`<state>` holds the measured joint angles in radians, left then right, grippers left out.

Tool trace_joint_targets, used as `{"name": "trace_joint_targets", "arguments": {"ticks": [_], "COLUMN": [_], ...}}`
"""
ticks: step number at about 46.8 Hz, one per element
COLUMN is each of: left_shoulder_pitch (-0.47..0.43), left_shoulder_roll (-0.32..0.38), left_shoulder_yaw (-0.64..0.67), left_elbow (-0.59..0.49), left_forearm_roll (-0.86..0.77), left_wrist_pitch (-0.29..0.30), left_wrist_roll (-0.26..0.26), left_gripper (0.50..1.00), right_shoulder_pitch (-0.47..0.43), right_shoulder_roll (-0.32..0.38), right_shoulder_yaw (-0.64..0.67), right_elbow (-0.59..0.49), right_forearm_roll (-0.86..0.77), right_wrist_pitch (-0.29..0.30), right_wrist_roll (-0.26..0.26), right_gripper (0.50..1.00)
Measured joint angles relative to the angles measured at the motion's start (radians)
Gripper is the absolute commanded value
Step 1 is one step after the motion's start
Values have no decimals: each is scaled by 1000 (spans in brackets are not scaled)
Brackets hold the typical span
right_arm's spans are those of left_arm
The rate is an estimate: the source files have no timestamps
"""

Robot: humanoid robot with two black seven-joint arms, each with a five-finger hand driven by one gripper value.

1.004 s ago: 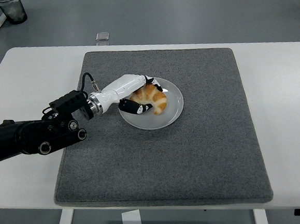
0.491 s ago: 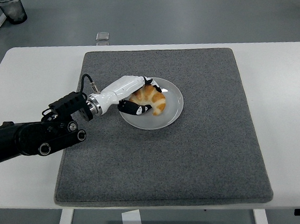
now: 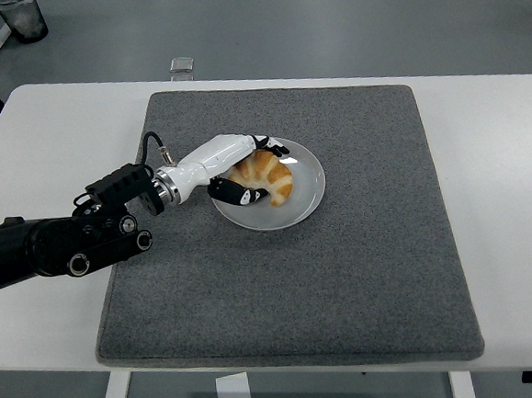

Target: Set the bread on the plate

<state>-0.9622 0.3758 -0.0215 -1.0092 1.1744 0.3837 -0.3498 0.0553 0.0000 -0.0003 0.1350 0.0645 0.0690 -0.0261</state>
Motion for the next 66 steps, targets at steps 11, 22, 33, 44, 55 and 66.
{"name": "trace_joint_targets", "arguments": {"ticks": [11,22,33,44,55,66], "left_shoulder_pitch": [-1,-2,-12,-27,-45,-68], "left_shoulder_roll": [1,2,7,54,75,77], "left_shoulder_yaw": [0,-1,-158,-342,-460,-471], "left_elbow": [-1,-4,-14,-3,37,180], "left_forearm_roll": [-17,-51,-356,-489,-599,-981], "left_wrist_pitch": [0,-4,-178,-359,-454,-623], "left_wrist_roll": [0,0,0,1,10,11], "left_gripper": [988,994,994,996,994,996], "right_shoulder_pitch": [0,0,0,0,0,0], "right_shoulder_roll": [0,0,0,0,0,0], "right_shoulder_yaw": [-1,0,-1,-1,-1,-1], "right_elbow": [0,0,0,0,0,0], "right_forearm_roll": [0,0,0,0,0,1], "right_wrist_pitch": [0,0,0,0,0,0], "right_wrist_roll": [0,0,0,0,0,0], "right_gripper": [952,952,952,952,952,952]}}
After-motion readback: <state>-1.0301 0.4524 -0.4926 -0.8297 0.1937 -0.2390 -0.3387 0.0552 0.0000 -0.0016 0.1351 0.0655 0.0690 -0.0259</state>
